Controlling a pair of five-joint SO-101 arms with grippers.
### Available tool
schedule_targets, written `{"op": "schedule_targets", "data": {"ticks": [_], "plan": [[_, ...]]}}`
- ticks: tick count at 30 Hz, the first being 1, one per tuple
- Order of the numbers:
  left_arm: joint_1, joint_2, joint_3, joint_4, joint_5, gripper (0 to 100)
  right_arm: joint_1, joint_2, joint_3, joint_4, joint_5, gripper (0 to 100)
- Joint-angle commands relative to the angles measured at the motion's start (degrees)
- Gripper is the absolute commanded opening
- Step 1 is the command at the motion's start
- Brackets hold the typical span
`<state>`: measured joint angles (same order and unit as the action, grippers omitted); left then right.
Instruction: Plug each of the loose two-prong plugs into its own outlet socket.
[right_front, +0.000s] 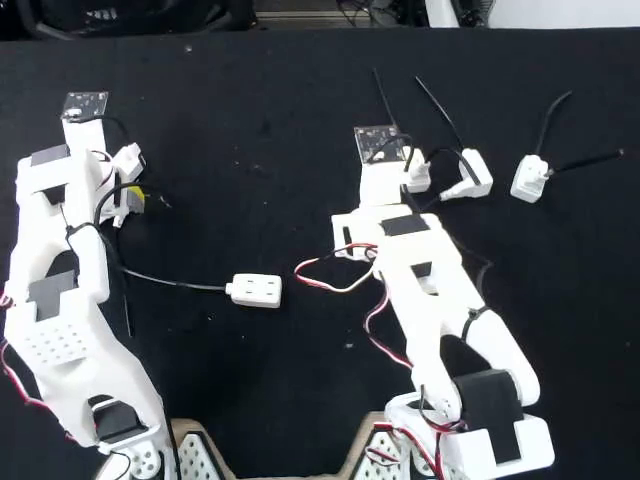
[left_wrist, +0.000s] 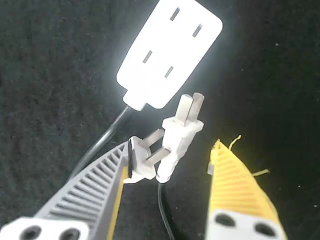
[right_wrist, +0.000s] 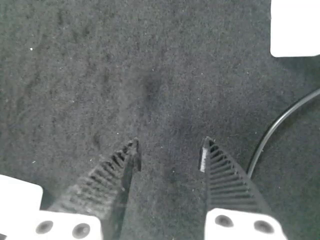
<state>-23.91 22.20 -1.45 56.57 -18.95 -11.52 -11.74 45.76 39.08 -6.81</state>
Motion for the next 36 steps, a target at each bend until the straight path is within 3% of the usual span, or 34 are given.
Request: {"op": "schedule_targets", "data": {"ticks": [1,9,21,24,36], "plan": [[0.40,-1.14,-2.51,0.70,-0.62,23,-0.70,-0.22,-2.42,0.35,0.62,18.1],[-4.62,-1.14,-6.02,5.19,-3.16,7,-0.53,-0.31,-2.42,0.35,0.62,18.1],[-11.47,-1.23,-11.21,10.64,-8.44,8,-0.53,-0.04,-2.42,0.26,0.62,18.1],[-12.09,-1.14,-16.31,16.97,-8.44,2,-0.53,-0.04,-2.42,0.18,0.62,18.1],[-5.49,-4.31,-28.62,40.18,-4.75,3,2.11,-0.48,-2.77,0.35,0.18,18.1]]}}
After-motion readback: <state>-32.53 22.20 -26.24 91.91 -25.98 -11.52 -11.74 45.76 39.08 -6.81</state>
